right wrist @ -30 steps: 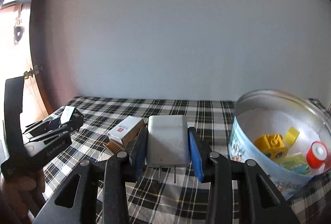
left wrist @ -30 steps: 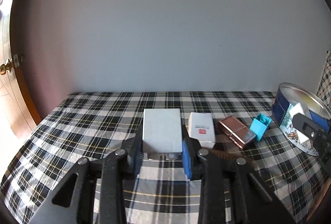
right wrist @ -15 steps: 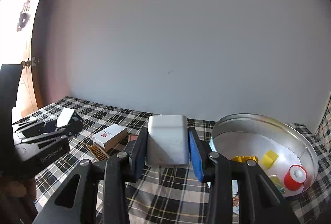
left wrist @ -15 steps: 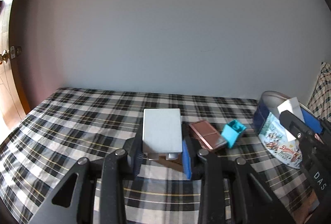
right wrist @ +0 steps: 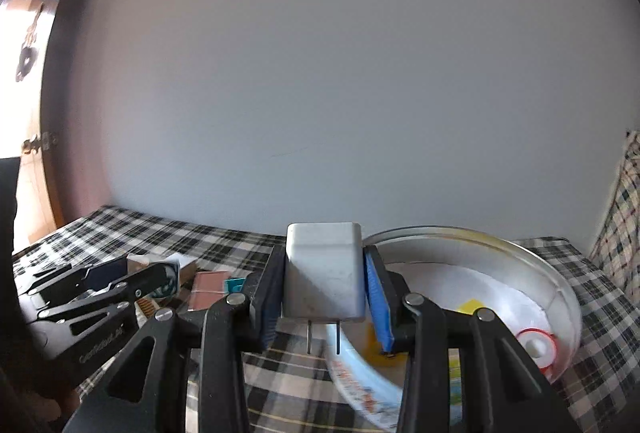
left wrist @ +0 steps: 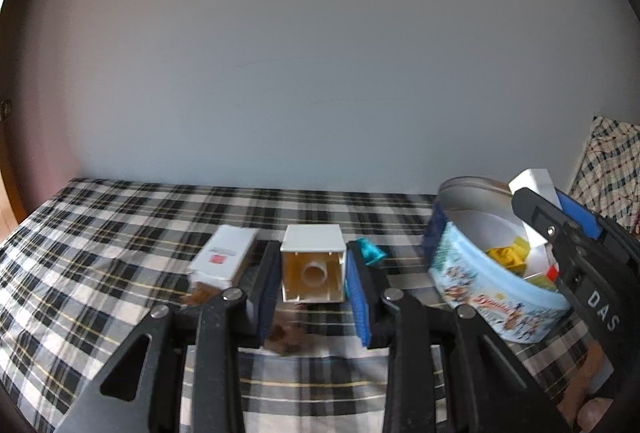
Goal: Organize rigid objects
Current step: 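Carry the white charger and white brick over the tin with both tools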
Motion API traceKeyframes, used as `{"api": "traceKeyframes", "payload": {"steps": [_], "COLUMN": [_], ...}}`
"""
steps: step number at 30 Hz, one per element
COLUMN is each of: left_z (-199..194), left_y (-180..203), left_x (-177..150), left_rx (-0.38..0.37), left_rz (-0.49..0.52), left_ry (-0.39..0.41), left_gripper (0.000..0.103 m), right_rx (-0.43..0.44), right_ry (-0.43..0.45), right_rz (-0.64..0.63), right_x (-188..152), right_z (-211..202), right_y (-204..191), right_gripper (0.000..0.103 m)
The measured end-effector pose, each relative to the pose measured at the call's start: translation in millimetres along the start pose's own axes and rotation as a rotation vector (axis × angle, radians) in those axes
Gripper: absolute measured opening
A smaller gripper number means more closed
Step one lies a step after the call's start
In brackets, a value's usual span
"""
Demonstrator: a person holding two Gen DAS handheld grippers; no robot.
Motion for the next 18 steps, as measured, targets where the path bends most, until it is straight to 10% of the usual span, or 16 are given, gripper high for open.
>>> {"api": "traceKeyframes", "payload": {"steps": [18], "left_z": [0], "left_y": [98], "left_x": [13], "left_rx": [-0.110], "left_rz": [0.045], "left_ry": [0.046], "left_gripper": [0.030], "right_rx": [-0.162], "right_ry": [0.064], "right_rz": [0.105], "right_x": [10], "right_z": [-27], "right_y": [107], "right_gripper": [0.041]}}
Point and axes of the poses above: each gripper's, at about its wrist camera, not at the fingertips, and z roughly the way its jaws point, y to its right, x to its top, the point moved 8 cm from there along z, roughly the way its jaws point, and after that the axes turned 12 degrees about x, right-handed, at the moved point
